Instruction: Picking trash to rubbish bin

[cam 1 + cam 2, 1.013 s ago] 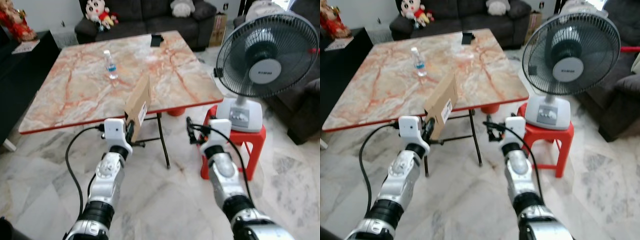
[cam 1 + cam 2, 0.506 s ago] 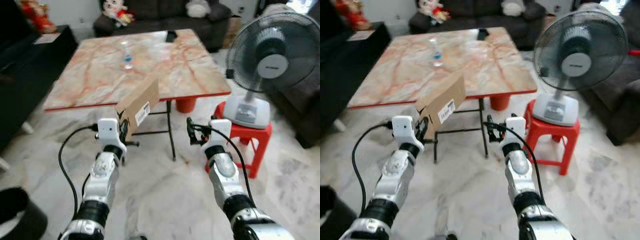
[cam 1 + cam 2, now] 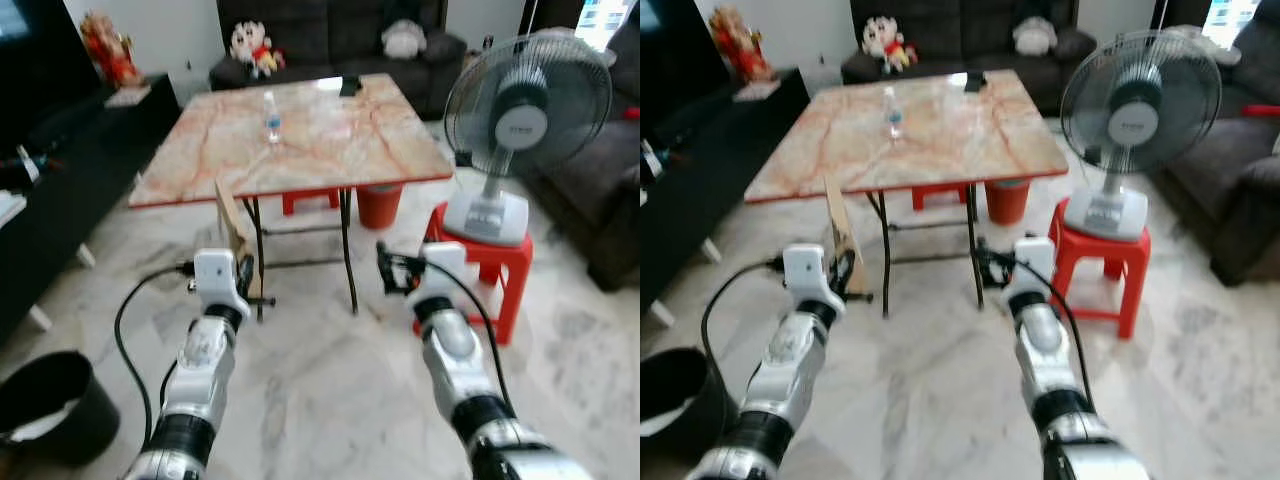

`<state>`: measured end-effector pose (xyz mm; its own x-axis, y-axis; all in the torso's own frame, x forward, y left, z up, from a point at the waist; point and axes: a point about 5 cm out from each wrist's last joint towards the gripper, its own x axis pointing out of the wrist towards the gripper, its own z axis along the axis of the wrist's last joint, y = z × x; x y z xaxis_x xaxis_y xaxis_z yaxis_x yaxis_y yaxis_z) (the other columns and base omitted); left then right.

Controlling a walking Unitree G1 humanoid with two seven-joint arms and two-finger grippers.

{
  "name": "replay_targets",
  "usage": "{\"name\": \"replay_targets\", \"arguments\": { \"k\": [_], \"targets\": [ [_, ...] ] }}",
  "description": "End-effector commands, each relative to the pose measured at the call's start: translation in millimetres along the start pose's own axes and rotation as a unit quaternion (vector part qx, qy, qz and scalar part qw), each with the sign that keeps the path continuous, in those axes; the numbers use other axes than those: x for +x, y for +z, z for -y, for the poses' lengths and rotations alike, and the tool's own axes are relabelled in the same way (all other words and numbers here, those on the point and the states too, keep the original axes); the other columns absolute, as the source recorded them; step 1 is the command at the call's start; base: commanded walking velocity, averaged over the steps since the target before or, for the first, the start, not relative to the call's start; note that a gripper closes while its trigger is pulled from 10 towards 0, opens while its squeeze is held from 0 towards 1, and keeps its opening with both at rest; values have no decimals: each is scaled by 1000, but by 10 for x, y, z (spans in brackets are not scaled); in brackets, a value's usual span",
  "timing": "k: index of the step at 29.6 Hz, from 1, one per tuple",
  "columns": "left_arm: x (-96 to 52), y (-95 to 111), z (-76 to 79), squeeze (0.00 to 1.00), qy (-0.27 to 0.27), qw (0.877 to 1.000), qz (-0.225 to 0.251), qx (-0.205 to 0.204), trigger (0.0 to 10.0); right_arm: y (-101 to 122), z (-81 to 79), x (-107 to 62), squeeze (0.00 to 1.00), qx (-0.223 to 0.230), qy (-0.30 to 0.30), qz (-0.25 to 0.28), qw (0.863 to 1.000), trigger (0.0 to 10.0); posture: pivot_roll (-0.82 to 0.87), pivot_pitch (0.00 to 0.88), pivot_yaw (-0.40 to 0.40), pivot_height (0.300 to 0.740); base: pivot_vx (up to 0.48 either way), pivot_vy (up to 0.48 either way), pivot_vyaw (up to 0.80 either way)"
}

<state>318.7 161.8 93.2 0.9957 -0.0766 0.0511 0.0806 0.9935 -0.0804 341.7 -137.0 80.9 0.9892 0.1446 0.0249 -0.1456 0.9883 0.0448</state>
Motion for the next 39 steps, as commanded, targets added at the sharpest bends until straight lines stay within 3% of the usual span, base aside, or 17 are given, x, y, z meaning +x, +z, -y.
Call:
{"name": "replay_targets", "arguments": {
  "k": [1, 4, 7, 9, 12, 15, 16, 17, 18, 20, 21, 23, 25, 26, 29, 32, 39],
  "targets": [
    [-64, 5, -142, 0, 12, 1000, -4, 7, 10000, -105, -5, -44, 0, 13, -3, -26, 1000, 10000, 21, 5, 43, 740, 0, 0, 0],
    [-97, -5, -174, 0, 14, 1000, -6, 9, 10000, -132, 5, -61, 0, 15, -5, -32, 999, 10000, 21, 5, 43, 740, 0, 0, 0],
    [-384, -94, -378, 0, 26, 999, -22, 1, 10000, -366, 82, -214, 0, 12, -15, -87, 996, 10000, 37, 9, 40, 740, 0, 0, 0],
    [-660, -249, -512, 0, 36, 998, -58, 8, 10000, -592, 136, -383, 0, 15, -22, -144, 989, 10000, 47, 12, 38, 740, 0, 0, 0],
    [-863, -444, -620, 0, 59, 993, -99, 12, 10000, -749, 156, -517, 0, 8, -26, -185, 982, 10000, 47, 12, 38, 740, 0, 0, 0],
    [-1169, -830, -744, 0, 105, 977, -186, 11, 10000, -992, 185, -760, 0, 13, -38, -251, 967, 10000, 54, 13, 35, 740, 0, 0, 0],
    [-1169, -830, -744, 0, 105, 977, -186, 11, 10000, -992, 185, -760, 0, 13, -38, -251, 967, 10000, 54, 13, 35, 740, 0, 0, 0],
    [-1280, -990, -775, 0, 123, 966, -227, 11, 10000, -1080, 194, -859, 0, 19, -42, -276, 960, 10000, 59, 9, 33, 740, 0, 0, 0],
    [-1280, -990, -775, 0, 123, 966, -227, 11, 10000, -1080, 194, -859, 0, 19, -42, -276, 960, 10000, 59, 9, 33, 740, 0, 0, 0],
    [-1432, -1178, -811, 0, 146, 948, -282, 10, 10000, -1186, 194, -986, 0, 19, -43, -309, 950, 10000, 48, 1, 36, 740, 0, 0, 0],
    [-1572, -1322, -837, 0, 168, 930, -328, -2, 10000, -1280, 214, -1114, 0, 16, -51, -341, 939, 10000, 45, 1, 37, 740, 0, 0, 0],
    [-1697, -1433, -861, 0, 197, 909, -367, -14, 10000, -1365, 247, -1248, 0, 12, -63, -369, 927, 10000, 45, 1, 37, 740, 0, 0, 0],
    [-1736, -1469, -859, 0, 203, 903, -379, -20, 10000, -1400, 247, -1305, 0, 12, -64, -381, 923, 10000, 39, 0, 39, 740, 0, 0, 0],
    [-1801, -1526, -853, 0, 207, 891, -403, -21, 10000, -1463, 242, -1408, 0, 5, -63, -403, 913, 10000, 36, 0, 44, 740, 0, 0, 0],
    [-1898, -1601, -841, 0, 216, 873, -437, -16, 10000, -1544, 223, -1549, 0, -2, -62, -431, 900, 10000, 36, 0, 47, 740, 0, 0, 0],
    [-1944, -1646, -817, 0, 204, 863, -463, -1, 10000, -1589, 230, -1642, 0, -2, -75, -446, 892, 10000, 41, 0, 49, 740, 87, 0, 602],
    [-1810, -1607, -839, 0, 189, 869, -458, 23, 10000, -1614, 180, -1676, 0, 22, -82, -448, 890, 10000, 38, 0, 58, 740, 293, 0, 177]
  ]
}}
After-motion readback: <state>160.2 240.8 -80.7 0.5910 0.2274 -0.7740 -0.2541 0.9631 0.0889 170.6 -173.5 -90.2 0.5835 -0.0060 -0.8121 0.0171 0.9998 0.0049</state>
